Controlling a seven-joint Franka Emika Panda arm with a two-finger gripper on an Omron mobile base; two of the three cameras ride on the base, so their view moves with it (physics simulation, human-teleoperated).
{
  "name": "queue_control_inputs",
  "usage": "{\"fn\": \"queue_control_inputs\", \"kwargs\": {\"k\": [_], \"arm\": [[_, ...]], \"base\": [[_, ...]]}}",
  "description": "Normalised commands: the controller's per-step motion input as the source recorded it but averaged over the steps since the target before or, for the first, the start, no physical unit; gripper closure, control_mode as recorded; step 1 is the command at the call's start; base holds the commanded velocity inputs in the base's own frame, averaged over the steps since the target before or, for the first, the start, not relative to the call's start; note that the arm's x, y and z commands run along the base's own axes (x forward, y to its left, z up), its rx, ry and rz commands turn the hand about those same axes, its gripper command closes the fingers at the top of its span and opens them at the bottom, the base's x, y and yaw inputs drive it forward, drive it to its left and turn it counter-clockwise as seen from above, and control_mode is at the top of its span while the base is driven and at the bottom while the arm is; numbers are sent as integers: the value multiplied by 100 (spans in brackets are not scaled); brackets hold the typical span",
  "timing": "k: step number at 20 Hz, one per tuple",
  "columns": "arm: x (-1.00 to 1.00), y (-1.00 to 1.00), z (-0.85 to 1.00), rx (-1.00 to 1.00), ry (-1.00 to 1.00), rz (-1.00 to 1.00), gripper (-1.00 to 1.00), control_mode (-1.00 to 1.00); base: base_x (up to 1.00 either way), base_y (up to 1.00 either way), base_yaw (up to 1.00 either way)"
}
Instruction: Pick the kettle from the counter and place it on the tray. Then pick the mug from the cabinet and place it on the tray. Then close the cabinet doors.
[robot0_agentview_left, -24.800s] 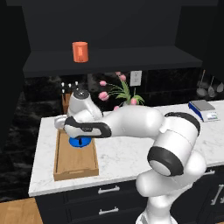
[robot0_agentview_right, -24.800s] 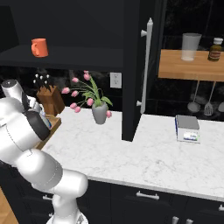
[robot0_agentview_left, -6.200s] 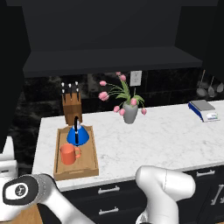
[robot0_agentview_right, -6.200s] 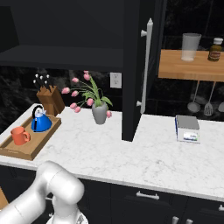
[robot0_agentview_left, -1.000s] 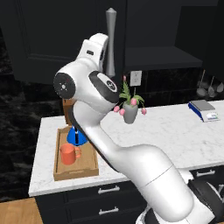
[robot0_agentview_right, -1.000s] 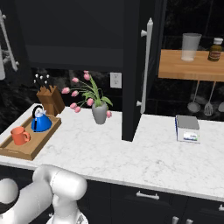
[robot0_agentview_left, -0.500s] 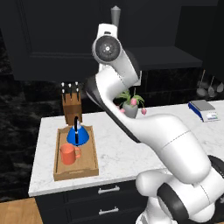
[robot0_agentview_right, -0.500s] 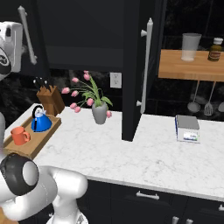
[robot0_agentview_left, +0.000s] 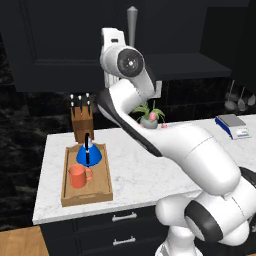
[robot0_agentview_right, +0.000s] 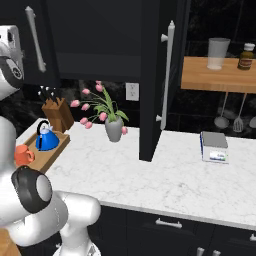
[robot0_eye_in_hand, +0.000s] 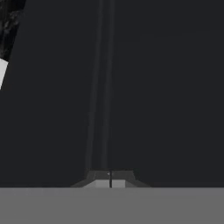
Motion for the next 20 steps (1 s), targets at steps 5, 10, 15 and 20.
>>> {"fn": "queue_control_inputs", "kwargs": {"k": [5, 10, 15, 20], "arm": [[63, 5, 25, 0, 18, 5, 100, -100], [75, 18, 0, -1, 8, 0, 100, -100], [72, 39, -34, -8, -4, -2, 100, -100], [77, 28, -58, -8, -8, -5, 100, -100]], "base": [[0, 0, 0], [0, 0, 0], [0, 0, 0], [0, 0, 0]]}}
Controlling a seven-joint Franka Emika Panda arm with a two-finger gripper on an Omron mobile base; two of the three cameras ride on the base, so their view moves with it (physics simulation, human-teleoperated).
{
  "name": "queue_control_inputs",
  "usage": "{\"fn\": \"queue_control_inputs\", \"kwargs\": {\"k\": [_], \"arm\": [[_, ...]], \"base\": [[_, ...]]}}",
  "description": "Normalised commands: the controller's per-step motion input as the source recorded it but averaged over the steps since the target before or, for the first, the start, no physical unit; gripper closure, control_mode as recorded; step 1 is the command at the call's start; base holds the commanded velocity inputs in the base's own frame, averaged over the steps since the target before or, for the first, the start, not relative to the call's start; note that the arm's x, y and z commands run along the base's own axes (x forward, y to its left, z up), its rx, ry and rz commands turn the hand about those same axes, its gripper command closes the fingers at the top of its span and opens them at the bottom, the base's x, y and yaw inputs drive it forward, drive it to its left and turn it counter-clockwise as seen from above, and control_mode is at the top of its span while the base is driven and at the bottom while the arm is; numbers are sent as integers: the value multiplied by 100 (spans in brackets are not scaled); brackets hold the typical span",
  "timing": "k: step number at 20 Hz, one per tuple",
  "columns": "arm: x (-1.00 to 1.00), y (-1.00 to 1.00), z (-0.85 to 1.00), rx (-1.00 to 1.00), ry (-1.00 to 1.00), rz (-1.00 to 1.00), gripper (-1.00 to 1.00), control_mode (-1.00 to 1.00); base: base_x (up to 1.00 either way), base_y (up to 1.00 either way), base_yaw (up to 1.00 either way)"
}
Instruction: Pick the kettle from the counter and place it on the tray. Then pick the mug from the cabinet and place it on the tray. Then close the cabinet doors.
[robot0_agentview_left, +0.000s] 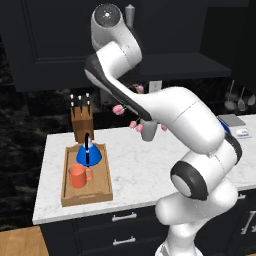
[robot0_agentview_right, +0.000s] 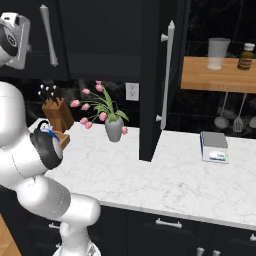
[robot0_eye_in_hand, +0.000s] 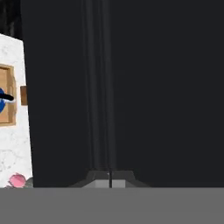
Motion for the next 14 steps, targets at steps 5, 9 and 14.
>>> {"fn": "queue_control_inputs", "kwargs": {"k": [5, 9, 14], "arm": [[-1, 2, -81, -13, -32, -8, 100, -100], [-49, -4, -43, -8, -39, -6, 100, -100], [-90, -16, 26, -1, -31, 0, 100, -100]], "base": [[0, 0, 0], [0, 0, 0], [0, 0, 0]]}}
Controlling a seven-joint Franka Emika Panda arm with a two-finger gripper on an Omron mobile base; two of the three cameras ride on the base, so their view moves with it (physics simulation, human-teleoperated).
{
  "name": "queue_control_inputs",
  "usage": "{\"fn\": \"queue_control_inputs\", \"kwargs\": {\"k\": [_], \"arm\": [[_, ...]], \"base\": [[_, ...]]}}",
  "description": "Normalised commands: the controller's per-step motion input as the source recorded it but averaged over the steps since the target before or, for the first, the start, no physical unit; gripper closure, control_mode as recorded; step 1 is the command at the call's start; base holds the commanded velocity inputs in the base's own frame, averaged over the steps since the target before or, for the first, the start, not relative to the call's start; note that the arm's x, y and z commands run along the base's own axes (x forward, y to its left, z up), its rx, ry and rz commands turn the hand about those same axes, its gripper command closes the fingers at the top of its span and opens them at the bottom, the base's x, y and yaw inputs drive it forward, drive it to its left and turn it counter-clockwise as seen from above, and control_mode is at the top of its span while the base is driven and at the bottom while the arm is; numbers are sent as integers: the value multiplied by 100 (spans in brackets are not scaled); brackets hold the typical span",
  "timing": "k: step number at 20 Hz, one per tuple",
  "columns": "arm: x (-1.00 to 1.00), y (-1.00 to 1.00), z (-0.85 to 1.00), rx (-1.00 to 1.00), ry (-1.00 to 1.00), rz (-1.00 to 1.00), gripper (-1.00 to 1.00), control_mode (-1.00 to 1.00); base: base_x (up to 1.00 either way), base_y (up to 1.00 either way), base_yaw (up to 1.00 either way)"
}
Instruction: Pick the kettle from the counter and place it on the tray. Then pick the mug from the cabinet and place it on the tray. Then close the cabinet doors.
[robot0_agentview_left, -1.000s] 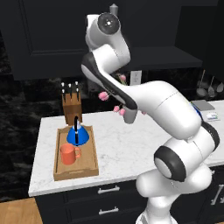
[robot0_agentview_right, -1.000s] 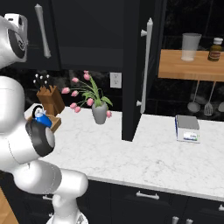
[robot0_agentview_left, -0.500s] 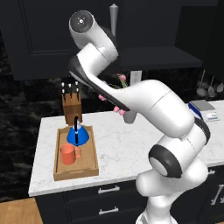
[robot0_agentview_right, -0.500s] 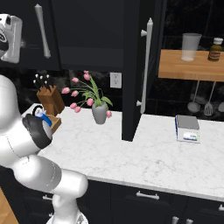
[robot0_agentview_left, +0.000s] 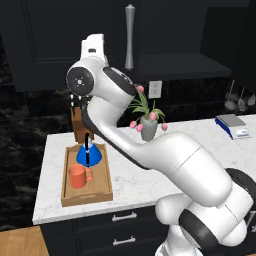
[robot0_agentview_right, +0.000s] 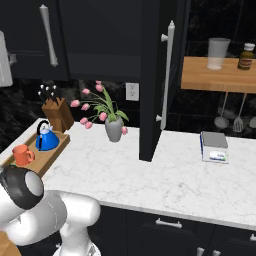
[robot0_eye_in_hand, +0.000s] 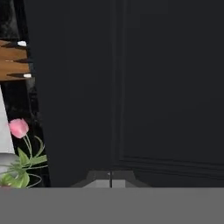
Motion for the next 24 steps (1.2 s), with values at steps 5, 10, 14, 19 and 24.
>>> {"fn": "queue_control_inputs", "kwargs": {"k": [5, 10, 14, 19, 24], "arm": [[-100, -31, 40, 0, -2, 0, 100, -100], [-90, -69, 0, 5, 15, 0, 100, -100], [-56, -74, 0, 10, 2, 3, 100, -100], [-47, -53, 0, 0, 0, 10, 100, -100], [-96, -75, -9, 0, 0, 9, 100, -100]], "base": [[0, 0, 0], [0, 0, 0], [0, 0, 0], [0, 0, 0], [0, 0, 0]]}}
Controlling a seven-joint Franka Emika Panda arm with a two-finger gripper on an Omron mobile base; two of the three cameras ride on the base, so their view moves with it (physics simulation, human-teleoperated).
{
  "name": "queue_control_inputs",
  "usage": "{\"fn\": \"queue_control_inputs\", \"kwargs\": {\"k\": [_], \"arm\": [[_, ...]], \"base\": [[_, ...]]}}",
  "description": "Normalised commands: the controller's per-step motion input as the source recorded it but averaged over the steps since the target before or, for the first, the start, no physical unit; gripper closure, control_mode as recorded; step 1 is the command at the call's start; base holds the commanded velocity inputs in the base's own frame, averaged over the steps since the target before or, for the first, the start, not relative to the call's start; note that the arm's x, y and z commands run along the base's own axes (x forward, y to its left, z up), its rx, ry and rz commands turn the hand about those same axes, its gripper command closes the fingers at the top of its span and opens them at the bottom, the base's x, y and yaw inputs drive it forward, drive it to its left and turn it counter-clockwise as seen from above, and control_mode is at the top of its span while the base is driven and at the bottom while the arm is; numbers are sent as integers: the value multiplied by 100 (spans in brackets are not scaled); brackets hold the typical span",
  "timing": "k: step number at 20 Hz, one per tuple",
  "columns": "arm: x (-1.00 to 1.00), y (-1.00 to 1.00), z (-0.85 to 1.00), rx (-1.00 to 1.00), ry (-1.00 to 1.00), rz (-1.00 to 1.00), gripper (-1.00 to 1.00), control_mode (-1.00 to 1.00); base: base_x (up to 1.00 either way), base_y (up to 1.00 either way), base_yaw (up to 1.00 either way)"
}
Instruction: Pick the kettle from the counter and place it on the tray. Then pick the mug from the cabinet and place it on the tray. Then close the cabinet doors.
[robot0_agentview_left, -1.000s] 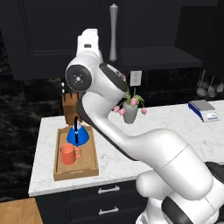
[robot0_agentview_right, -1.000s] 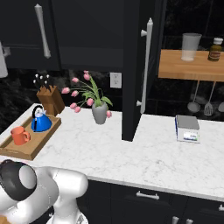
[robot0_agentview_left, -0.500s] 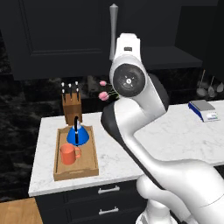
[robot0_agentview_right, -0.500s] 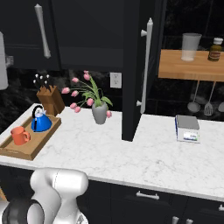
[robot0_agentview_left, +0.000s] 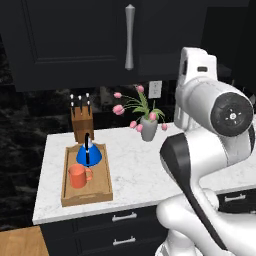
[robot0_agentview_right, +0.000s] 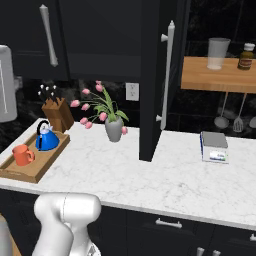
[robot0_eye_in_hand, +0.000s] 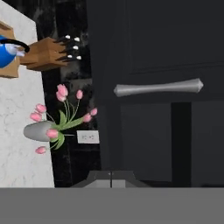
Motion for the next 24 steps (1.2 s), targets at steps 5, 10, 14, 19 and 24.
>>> {"fn": "queue_control_inputs", "kwargs": {"k": [5, 10, 14, 19, 24], "arm": [[-92, -79, -4, 0, 1, 19, 100, -100], [-69, -90, 0, 0, 7, 22, 100, -100], [-50, -88, 0, 0, 3, 8, 100, -100], [-19, -54, 0, 2, 0, 0, 100, -100], [-2, -56, 0, 2, 0, 0, 100, -100]], "base": [[0, 0, 0], [0, 0, 0], [0, 0, 0], [0, 0, 0], [0, 0, 0]]}}
